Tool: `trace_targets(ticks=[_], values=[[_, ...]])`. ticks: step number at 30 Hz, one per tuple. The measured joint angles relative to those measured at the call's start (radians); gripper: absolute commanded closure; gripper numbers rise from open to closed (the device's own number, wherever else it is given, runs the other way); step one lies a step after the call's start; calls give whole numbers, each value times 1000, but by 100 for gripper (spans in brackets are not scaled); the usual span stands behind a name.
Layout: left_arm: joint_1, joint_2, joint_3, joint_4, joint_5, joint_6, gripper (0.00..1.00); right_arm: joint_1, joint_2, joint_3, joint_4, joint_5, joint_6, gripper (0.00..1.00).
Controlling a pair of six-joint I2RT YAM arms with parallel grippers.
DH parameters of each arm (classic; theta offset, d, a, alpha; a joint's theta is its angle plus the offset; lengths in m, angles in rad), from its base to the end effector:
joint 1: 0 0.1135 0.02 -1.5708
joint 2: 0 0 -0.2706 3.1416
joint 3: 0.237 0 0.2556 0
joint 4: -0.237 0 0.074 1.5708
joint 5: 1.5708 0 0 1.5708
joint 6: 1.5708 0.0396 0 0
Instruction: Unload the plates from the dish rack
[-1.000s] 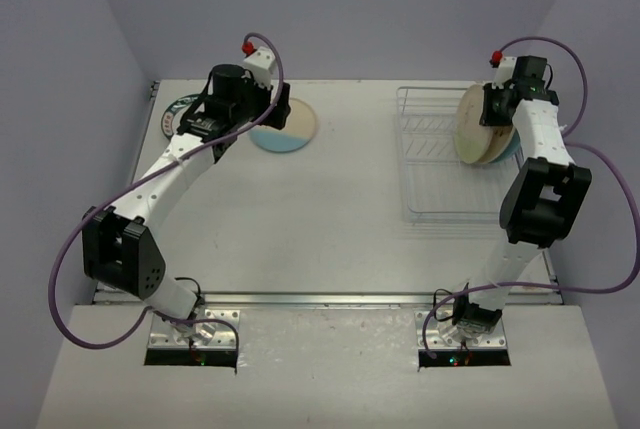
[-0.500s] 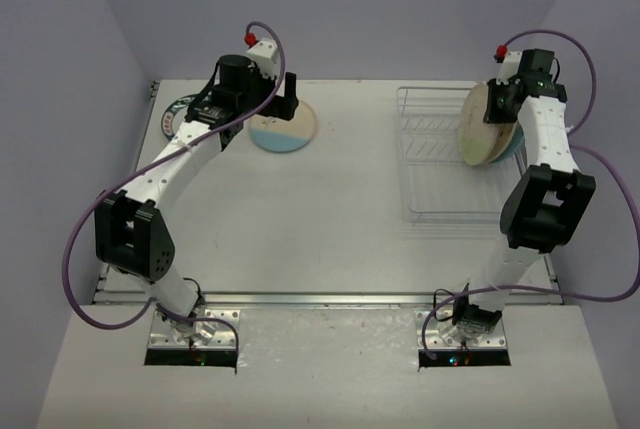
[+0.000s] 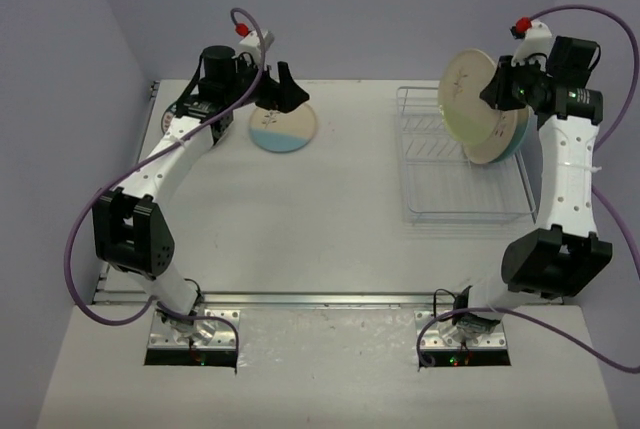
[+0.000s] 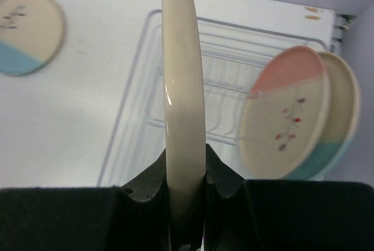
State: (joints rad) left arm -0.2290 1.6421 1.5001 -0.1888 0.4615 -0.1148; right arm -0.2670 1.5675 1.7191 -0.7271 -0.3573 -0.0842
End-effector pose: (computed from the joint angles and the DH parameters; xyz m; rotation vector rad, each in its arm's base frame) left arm 0.3829 -0.1074 0.3721 0.4255 1.8739 -0.6701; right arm 0.3401 -0.0787 0.4205 -0.0135 2.1106 0.1741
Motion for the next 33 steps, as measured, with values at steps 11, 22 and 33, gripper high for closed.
trace_targets(ticks=[11, 22, 33], values=[[-12, 0, -93, 313, 478, -296, 26, 113, -165, -253, 162, -535, 268, 100], [-126, 0, -215, 373, 593, -349, 39, 303, -170, -351, 337, -630, 470, 100], [-121, 0, -337, 568, 671, -565, 100, 302, -176, -373, 458, -672, 545, 100]])
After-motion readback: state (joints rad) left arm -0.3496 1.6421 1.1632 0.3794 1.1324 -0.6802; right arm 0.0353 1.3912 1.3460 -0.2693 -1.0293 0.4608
